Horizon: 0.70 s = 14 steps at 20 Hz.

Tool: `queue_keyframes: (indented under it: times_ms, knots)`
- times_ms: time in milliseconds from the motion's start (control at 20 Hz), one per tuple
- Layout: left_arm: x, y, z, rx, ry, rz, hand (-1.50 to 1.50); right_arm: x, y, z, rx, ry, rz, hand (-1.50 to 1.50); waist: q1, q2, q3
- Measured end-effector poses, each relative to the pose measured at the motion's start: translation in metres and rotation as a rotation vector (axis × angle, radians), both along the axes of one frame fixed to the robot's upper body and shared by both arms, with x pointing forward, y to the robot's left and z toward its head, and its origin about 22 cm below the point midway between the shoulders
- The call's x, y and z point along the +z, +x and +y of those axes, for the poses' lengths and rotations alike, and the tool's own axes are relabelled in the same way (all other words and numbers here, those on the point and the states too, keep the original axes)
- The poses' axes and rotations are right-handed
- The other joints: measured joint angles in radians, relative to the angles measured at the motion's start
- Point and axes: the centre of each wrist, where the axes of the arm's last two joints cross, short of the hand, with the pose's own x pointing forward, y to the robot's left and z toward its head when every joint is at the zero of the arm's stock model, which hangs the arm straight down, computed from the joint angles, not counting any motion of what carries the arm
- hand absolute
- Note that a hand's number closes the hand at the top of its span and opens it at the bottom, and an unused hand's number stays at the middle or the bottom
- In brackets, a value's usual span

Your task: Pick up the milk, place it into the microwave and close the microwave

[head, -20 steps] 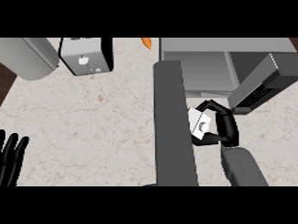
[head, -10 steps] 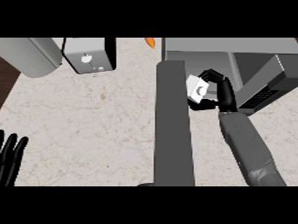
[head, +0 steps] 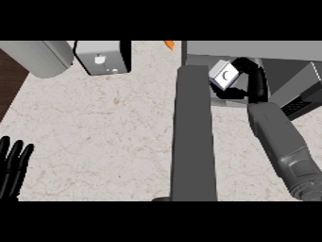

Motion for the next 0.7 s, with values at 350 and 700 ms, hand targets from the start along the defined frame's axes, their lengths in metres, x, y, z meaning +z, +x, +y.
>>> queue_keyframes:
  times_ms: [350,700]
  knots:
    - [0.0,0.004,0.0,-0.007,0.027,-0.003,-1.5,0.016,0.011,-0.012,-0.114,-0.191,-0.065,-1.5,0.027,0.013,0.001]
    - [-0.002,0.005,-0.004,-0.014,0.054,0.003,-1.5,0.022,0.017,0.002,-0.039,-0.297,-0.005,-1.5,0.041,0.017,0.001]
